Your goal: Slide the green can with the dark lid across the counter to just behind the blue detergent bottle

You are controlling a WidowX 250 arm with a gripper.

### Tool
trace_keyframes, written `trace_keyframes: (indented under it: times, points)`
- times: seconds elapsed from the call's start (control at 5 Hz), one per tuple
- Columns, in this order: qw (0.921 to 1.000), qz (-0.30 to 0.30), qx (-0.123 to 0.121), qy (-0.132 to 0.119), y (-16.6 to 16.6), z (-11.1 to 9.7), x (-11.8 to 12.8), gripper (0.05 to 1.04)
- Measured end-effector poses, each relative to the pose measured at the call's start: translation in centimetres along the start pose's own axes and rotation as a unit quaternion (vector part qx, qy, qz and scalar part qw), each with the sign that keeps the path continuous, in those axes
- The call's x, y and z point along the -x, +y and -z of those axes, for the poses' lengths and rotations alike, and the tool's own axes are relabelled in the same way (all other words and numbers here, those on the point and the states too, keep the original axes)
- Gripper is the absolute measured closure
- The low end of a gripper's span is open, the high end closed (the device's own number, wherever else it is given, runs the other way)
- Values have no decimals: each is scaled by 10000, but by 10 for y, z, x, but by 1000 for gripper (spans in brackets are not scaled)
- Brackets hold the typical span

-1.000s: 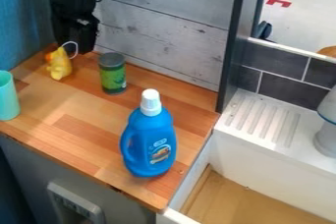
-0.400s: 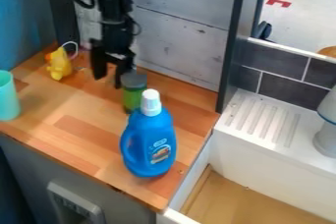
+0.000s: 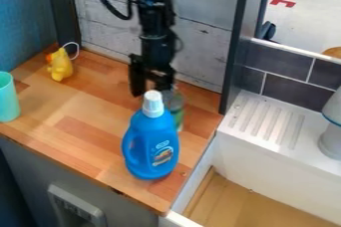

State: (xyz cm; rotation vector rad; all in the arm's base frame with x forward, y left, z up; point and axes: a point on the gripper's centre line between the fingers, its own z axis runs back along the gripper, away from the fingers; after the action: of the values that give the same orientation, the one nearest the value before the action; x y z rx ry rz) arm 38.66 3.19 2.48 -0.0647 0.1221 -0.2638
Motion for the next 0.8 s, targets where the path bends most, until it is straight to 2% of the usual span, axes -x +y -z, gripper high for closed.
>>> trace_keyframes:
  times: [0.2,0.4,0.6,0.8]
  points:
    - [10000,26,3,50,-5,-1,-1,83]
    - [9971,-214,-450,-571,10,-43,0,84]
    - [9868,-529,-922,-1218,26,-85,12,84]
    - [9806,-602,-1050,-1542,19,-117,36,84]
